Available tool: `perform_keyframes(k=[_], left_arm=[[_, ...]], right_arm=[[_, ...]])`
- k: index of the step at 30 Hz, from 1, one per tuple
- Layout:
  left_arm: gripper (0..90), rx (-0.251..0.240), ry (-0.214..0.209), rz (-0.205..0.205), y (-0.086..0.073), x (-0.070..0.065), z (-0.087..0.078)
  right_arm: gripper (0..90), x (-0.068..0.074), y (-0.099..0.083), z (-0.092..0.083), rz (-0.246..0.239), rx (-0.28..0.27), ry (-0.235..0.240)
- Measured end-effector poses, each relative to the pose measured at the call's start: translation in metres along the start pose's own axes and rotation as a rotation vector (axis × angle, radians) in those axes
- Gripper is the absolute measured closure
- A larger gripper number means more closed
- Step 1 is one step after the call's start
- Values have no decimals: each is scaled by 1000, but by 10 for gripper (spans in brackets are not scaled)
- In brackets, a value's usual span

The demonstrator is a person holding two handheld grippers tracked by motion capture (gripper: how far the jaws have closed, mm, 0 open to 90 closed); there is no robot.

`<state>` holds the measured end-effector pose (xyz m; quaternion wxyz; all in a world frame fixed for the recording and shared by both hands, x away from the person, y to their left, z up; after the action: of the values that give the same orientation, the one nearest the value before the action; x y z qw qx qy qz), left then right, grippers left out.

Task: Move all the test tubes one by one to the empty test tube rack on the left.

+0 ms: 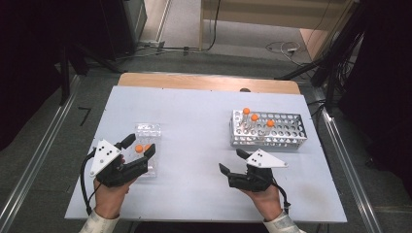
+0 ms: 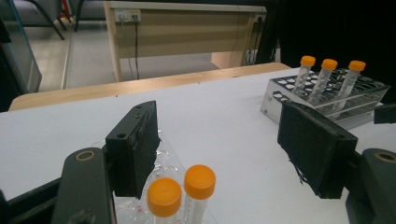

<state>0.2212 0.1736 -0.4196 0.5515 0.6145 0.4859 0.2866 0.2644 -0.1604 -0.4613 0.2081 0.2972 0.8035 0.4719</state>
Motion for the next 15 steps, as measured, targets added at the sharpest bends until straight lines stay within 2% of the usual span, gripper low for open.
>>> perform_keyframes(k=[8,15], left_arm=[[290,5,-10,7,-2,-4,1],[280,-3,-8,5,-1,-4,0]], right_arm=[[238,-27,-2,-10,41,-20,-94],[247,-56,-6,-17,79,-20,-213]])
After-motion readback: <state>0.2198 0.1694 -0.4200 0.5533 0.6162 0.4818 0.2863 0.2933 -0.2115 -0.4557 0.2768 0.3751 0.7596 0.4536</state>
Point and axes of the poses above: each handheld gripper's, and its own axes: z roughly forward along the jaws, y roughly out of its top, x roughly to its left, the point moved 3 cm from there along z, roughly forward along the jaws, and after that the axes turned 6 degrees about -z, right-handed, at the moved point
